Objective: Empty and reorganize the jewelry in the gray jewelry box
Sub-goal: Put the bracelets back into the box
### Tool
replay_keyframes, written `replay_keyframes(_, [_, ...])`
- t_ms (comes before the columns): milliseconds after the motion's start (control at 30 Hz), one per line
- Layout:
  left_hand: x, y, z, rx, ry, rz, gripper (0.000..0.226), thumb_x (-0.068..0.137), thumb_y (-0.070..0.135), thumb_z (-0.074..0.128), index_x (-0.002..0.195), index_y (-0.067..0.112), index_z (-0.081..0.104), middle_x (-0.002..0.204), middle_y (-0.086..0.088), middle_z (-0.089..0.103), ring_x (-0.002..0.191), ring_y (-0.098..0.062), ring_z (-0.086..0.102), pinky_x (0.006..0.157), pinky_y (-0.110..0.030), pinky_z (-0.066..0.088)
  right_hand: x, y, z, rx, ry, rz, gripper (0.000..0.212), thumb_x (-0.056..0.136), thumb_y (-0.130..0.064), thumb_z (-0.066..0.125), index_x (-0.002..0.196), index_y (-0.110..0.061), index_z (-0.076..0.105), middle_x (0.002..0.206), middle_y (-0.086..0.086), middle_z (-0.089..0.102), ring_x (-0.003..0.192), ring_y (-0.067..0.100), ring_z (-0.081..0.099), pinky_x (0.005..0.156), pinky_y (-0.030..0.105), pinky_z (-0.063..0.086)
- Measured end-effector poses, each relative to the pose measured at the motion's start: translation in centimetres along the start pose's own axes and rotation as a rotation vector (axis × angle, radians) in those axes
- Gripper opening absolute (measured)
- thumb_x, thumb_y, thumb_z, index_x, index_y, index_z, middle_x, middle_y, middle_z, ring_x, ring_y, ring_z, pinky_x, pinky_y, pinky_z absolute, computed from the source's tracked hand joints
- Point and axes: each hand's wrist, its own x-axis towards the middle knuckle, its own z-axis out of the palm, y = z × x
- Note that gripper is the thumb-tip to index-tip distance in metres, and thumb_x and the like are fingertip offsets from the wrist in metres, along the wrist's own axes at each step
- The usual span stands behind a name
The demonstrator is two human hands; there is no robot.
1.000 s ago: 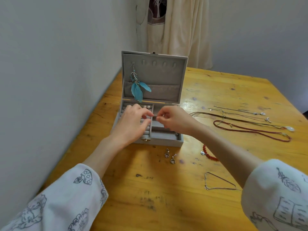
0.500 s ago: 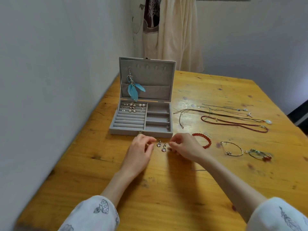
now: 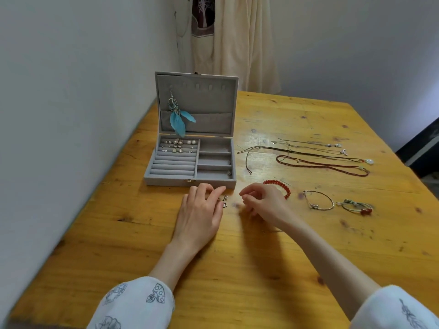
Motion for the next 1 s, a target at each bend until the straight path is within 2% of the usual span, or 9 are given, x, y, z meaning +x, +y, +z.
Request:
replay_keyframes(67, [0.0,0.2,-0.1,-0.001,-0.007,0.028,0.039,0.087,0.031,0.038,0.118,0.019,0.058,0.099,-0.001,0.055,0.086,-0.016,0.051,0.071,-0.025,0.043,-0.7,0.6,-1.4,0.001,0.024,0.001,0.012,0.09,-0.014,0.056,0.095,-0.014,0.067,0.076,-0.004,0.064,0.065,0.007,0.062,0.061,0.021,0.052])
replay_keyframes(167, [-0.2,0.3,-0.2,-0.013,0.005,0.066,0.031,0.086,0.025,0.049,0.114,0.016,0.06,0.096,-0.001,0.055,0.085,-0.015,0.051,0.071,-0.022,0.04,-1.7,1.7,-3.4,-0.202,0.077,-0.029,0.01,0.088,-0.018,0.059,0.091,-0.016,0.069,0.077,-0.009,0.061,0.074,0.007,0.057,0.068,0.02,0.047])
replay_keyframes(400, [-0.3,0.4,-0.3,-0.022,0.001,0.08,0.026,0.083,0.02,0.059,0.108,0.014,0.062,0.096,-0.003,0.055,0.084,-0.014,0.051,0.068,-0.02,0.043,-3.6,2.6,-4.6,-0.455,-0.098,0.021,0.01,0.088,-0.017,0.059,0.093,-0.011,0.065,0.077,-0.009,0.05,0.078,0.009,0.048,0.059,0.012,0.033])
replay_keyframes(500, [-0.2,0.3,-0.3,-0.019,0.019,0.076,0.024,0.081,0.02,0.062,0.104,0.014,0.064,0.097,-0.004,0.054,0.088,-0.016,0.05,0.067,-0.022,0.047,-3.5,2.4,-4.4,-0.476,-0.157,0.041,0.013,0.092,-0.013,0.052,0.089,-0.012,0.064,0.072,-0.012,0.048,0.082,0.011,0.048,0.084,0.025,0.041])
replay_keyframes(567, [-0.2,0.2,-0.3,-0.05,0.027,0.074,0.023,0.083,0.024,0.059,0.104,0.015,0.065,0.099,-0.003,0.054,0.092,-0.015,0.047,0.071,-0.025,0.048,-3.4,2.2,-4.4,-0.523,-0.188,0.027,0.014,0.094,-0.013,0.047,0.09,-0.014,0.06,0.083,-0.005,0.053,0.087,0.014,0.048,0.095,0.032,0.037])
replay_keyframes(700, [0.6,1.2,-1.5,-0.349,-0.057,-0.046,0.034,0.087,0.035,0.053,0.118,0.023,0.057,0.108,0.009,0.052,0.102,-0.005,0.04,0.088,-0.021,0.039,-3.0,-0.2,-4.7,-0.293,-0.176,-0.074,0.01,0.094,-0.017,0.049,0.085,-0.019,0.052,0.085,-0.006,0.055,0.08,0.012,0.052,0.069,0.019,0.041])
replay_keyframes(833, [2.5,3.5,-4.1,-0.826,-0.373,-0.154,0.051,0.083,0.027,0.063,0.129,0.033,0.041,0.114,0.015,0.057,0.105,0.003,0.051,0.084,-0.016,0.044,-1.8,-4.2,-5.3,-0.105,-0.188,-0.191,0.014,0.091,-0.015,0.054,0.079,-0.02,0.055,0.075,-0.006,0.059,0.071,0.011,0.055,0.069,0.027,0.046])
replay_keyframes(900, [3.5,4.0,-5.1,-0.945,-0.431,-0.193,0.036,0.084,0.022,0.063,0.118,0.028,0.052,0.105,0.01,0.066,0.097,0.001,0.06,0.081,-0.018,0.049,-0.9,-5.7,-5.5,-0.029,-0.171,-0.215,0.013,0.09,-0.013,0.056,0.078,-0.018,0.056,0.074,-0.002,0.06,0.068,0.012,0.054,0.064,0.026,0.045])
replay_keyframes(1000, [4.6,3.4,-6.1,-0.992,-0.356,-0.311,0.013,0.086,0.014,0.06,0.099,0.016,0.065,0.087,0.0,0.071,0.079,-0.005,0.067,0.073,-0.019,0.053,0.6,-7.2,-6.0,0.122,-0.166,-0.19,0.009,0.089,-0.009,0.056,0.082,-0.014,0.058,0.071,-0.001,0.058,0.063,0.008,0.05,0.056,0.016,0.04])
